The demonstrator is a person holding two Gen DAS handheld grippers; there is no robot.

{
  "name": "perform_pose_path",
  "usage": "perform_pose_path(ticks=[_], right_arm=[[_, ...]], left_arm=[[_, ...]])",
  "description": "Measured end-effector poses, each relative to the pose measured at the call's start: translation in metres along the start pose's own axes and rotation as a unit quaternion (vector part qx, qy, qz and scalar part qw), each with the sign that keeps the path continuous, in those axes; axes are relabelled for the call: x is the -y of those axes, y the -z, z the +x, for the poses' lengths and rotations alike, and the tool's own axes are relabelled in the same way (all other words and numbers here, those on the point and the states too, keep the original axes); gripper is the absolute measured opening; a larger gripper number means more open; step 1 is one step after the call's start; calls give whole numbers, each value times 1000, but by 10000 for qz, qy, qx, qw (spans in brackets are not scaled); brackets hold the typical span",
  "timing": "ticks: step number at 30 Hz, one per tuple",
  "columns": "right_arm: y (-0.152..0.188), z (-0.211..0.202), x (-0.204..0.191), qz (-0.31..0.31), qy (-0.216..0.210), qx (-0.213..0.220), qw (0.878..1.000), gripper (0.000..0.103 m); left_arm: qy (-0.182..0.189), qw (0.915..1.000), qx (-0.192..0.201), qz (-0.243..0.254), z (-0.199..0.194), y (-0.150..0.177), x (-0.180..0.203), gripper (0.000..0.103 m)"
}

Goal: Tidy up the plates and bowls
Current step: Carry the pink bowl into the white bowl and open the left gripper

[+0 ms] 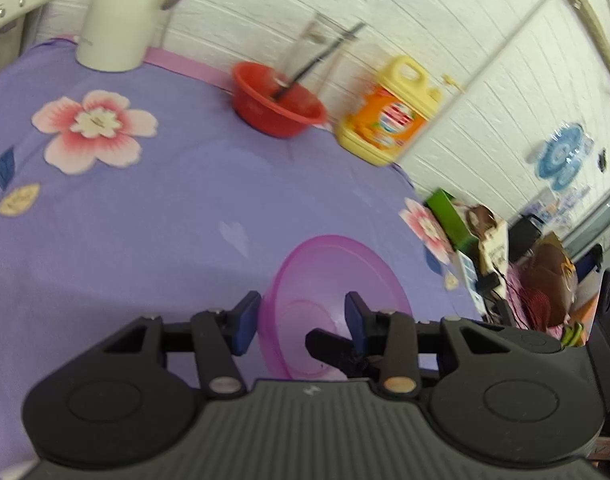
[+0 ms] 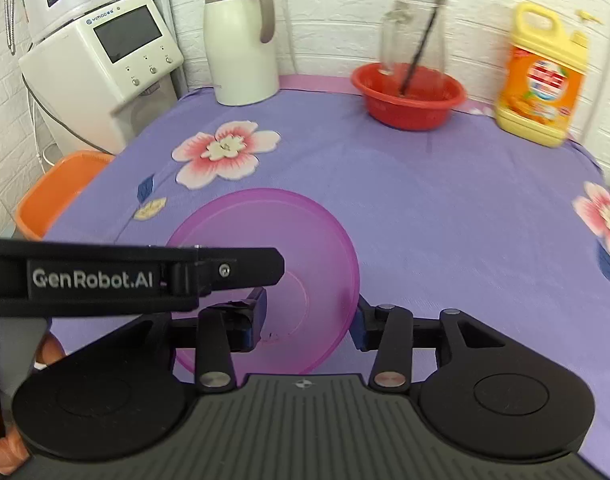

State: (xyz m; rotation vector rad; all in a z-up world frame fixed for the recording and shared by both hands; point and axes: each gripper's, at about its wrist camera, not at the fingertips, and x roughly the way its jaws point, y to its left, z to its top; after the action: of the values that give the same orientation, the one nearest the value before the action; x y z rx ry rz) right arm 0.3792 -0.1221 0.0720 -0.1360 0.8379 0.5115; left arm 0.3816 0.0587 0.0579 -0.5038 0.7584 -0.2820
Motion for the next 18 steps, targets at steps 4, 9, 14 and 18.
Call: perform_pose_path(ticks=[4,9,14,18], right_arm=[[42,-38,9,62,182,53,9998,80],[84,-59,18,197,231,27,9995,82],[107,-66,16,137,180,48,9997,87],[120,-67,15,118,77,79,9999,84]], left_arm=[[163,9996,-154,183,-7,43,35,40],[141,9979,-401,480,-11,91,60,40],[57,9965,-501,674,-12,115,66,40],[-9,9957,-602,705,-8,122,62,40]])
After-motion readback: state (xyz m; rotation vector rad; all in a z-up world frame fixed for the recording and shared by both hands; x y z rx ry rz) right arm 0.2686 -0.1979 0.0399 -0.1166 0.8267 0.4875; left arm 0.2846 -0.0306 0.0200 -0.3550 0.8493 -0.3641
